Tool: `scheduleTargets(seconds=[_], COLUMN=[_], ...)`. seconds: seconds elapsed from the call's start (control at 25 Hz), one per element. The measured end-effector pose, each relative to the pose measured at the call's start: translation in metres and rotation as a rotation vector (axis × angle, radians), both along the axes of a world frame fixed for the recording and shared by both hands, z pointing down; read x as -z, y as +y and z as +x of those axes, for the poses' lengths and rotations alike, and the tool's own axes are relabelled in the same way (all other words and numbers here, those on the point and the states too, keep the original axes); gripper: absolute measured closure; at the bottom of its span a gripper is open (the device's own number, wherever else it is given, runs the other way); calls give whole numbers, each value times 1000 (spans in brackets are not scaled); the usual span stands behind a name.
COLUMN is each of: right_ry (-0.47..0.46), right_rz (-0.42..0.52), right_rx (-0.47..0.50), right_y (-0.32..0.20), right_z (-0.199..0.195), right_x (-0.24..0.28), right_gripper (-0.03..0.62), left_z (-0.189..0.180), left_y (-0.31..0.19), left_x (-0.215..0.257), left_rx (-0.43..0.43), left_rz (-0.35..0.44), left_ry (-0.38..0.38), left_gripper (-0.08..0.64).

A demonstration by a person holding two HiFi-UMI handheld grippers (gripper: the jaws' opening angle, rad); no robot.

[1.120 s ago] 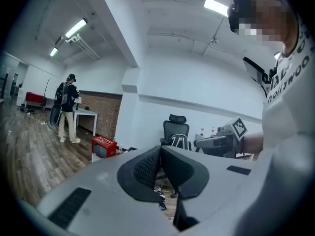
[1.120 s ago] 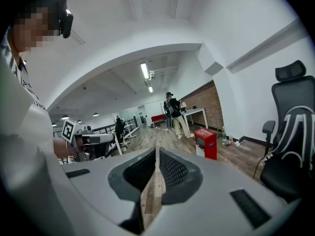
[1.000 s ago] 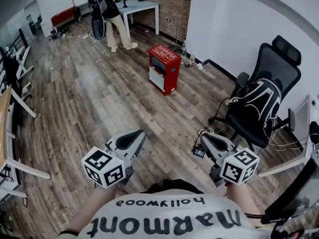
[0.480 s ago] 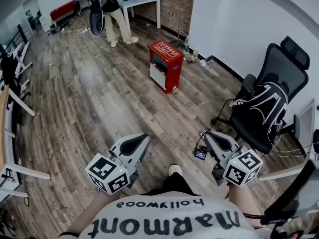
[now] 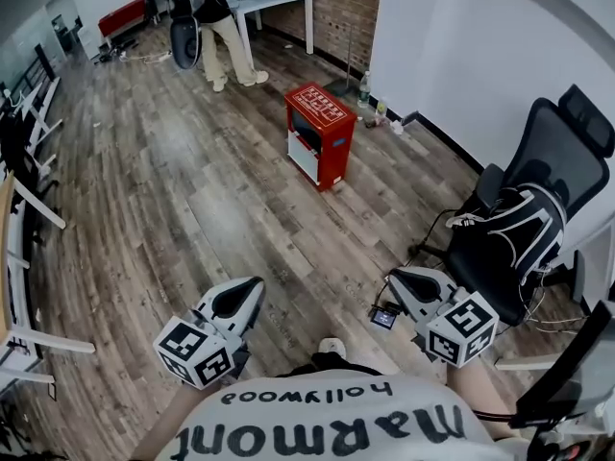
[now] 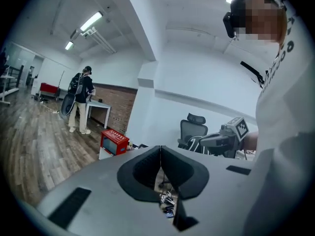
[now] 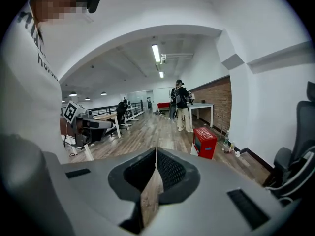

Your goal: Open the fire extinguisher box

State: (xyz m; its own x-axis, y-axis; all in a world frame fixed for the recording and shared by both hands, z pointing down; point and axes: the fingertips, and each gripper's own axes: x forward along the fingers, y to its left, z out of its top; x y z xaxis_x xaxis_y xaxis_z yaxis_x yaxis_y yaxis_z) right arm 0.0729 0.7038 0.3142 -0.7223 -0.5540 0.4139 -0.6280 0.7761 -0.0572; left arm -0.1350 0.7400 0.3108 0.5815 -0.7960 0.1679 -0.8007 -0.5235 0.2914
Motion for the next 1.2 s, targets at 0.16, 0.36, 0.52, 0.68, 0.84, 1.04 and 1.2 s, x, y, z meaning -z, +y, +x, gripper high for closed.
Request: scheduleTargets(seconds=[0.16,0.36,0.52,0.68,0.84,1.04,1.2], right_ry=[-43,-38,-36,-58,-67,-101,-126], right_rz=[-36,-25,-18,-40,-49,-59,-71], right_rx=[8,47,68,75,80,66,55], right_y=[-38,-75,-94,-111,-117,-120,-118], right_z=[8,15,16,21,19,19,18], right_x=[-1,-2,-3,-7,-10,-10,-12], right_gripper=[580,580,580,580,580,580,580], left_z=[5,17,25,36,42,39,35], left_y=[-32,-69,-88,-106,-111,-107,-106], left_x=[-3,0,-2,0,1,3,0], left_rx=[30,52,55,55,46,48,53], left_rz=[-11,12,17,24,24,20,19], left_ry=[9,-11,-22,-22,-28,-47,-54], left_gripper=[552,552,552,552,552,552,552])
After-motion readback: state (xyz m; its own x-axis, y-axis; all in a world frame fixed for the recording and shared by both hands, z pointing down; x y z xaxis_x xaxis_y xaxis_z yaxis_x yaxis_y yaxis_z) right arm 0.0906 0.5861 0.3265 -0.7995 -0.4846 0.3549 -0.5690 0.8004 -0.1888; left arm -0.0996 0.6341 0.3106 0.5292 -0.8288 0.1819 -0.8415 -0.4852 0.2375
